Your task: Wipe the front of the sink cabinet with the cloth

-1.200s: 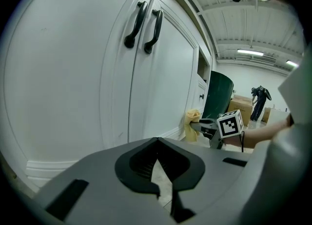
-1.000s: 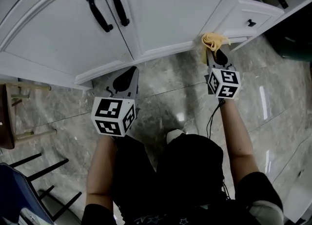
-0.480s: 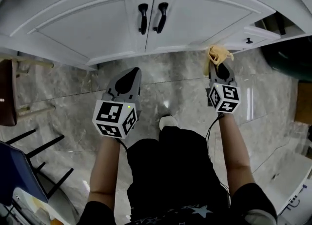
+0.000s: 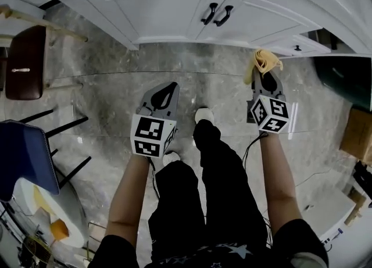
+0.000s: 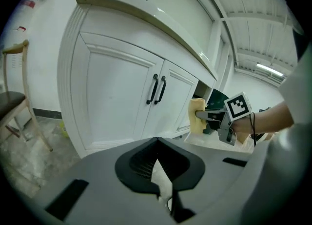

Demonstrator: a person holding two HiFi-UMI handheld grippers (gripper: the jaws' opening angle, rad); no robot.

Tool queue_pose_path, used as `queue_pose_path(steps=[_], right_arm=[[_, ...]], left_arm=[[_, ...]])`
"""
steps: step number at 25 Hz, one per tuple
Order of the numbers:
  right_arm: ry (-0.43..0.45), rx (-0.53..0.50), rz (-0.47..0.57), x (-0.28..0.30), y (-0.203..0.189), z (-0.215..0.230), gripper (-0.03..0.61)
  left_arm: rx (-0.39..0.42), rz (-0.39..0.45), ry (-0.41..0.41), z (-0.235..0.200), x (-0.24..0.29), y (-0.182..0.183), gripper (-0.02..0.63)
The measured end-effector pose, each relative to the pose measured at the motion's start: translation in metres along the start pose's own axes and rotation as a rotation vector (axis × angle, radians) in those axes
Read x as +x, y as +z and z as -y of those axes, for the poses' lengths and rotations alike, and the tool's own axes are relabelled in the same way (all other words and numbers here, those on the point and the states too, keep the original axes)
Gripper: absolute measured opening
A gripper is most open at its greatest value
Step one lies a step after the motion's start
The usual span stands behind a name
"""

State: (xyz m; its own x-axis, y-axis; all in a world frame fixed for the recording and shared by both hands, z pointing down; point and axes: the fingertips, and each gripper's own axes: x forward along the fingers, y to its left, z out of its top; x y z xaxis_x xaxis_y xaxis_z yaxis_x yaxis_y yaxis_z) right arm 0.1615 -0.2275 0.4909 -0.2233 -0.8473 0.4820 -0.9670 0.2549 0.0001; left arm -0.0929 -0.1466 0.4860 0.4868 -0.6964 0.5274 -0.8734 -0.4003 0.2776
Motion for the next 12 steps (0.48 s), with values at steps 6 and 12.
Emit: queue_pose_path(steps=[6, 12], right_arm=[[0.004, 0.026, -0.013, -0.068, 0.056, -0.047, 0.081], [0.007, 0.031, -0.064, -0.148, 0.091, -0.09, 0.081]], left_arm=[[-0.024, -0.044, 0.025, 0.006, -0.1, 0.027, 0.015], [-0.048, -0.095, 0.001, 0.023, -0.185, 0.044, 0.016]])
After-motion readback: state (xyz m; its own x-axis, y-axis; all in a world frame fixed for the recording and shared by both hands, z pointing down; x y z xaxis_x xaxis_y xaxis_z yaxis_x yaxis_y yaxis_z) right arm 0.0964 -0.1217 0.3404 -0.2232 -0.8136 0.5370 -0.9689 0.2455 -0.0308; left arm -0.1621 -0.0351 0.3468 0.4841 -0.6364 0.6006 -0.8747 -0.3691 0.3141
